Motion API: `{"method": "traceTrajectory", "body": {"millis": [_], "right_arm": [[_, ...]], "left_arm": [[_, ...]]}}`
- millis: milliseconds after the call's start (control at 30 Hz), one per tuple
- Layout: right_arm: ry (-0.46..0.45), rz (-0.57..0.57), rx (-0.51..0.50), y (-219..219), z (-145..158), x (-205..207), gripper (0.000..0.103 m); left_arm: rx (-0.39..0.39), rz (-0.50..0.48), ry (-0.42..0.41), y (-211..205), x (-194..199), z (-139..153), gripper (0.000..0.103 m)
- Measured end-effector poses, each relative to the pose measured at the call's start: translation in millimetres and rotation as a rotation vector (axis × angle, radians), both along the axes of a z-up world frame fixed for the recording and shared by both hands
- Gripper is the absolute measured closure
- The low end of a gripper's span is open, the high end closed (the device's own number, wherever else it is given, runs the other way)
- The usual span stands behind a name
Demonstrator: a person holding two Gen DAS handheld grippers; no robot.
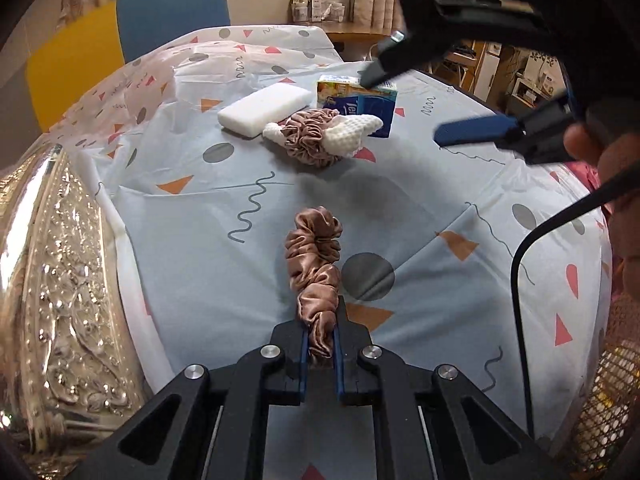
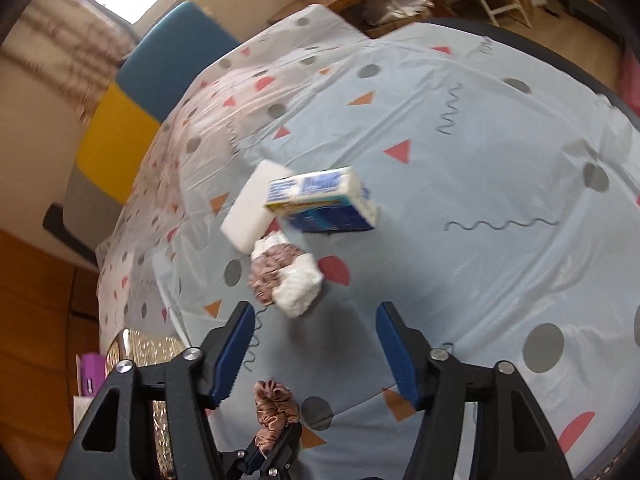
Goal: Organize soft objects
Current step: 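Grasp the brown satin scrunchie with the left gripper, then grasp the white sponge block with the right gripper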
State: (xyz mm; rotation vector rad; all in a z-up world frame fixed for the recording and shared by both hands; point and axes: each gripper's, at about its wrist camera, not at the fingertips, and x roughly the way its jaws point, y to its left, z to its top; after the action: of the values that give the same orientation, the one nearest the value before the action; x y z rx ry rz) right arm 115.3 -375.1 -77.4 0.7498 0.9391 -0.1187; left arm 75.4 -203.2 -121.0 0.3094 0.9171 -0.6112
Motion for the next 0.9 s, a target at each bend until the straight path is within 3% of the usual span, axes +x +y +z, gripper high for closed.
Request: {"method": "traceTrajectory", "body": {"millis": [167,267,433,600,733,900], "right_arm": [[-0.043,0.160,0.009,23.3,24.0,22.6,0.040],[-0.043,0.258,0.025,37.6,42.4,59.5,0.035],[0.113,0.300,0.061,42.1,28.7,136.4,0.020],[0.314,0.200,0.038,27.9,-8.1,178.2,0.019],[0.342,0.131,0.047,25.4,-14.8,195.1,0.015],[0.425,0.076,-0.014,31.7,-33.3,212.6,0.015]], "left_arm": [[-0.020,-0.020,-0.028,7.1,-5.5,-1.9,0.093],[-0.037,-0.020,-0.033,9.6,-6.0,-2.3,0.093],[-0.096,-0.016,0.002,16.5,0.7,-3.9,0.093],[-0.124,-0.016,0.014,19.3,2.5,-5.0,0.093],[-0.130,-0.017,0.010,19.9,1.3,-5.3,0.093],[-0.136,-0.018,0.008,22.3,-1.7,-5.7,0.093]]}}
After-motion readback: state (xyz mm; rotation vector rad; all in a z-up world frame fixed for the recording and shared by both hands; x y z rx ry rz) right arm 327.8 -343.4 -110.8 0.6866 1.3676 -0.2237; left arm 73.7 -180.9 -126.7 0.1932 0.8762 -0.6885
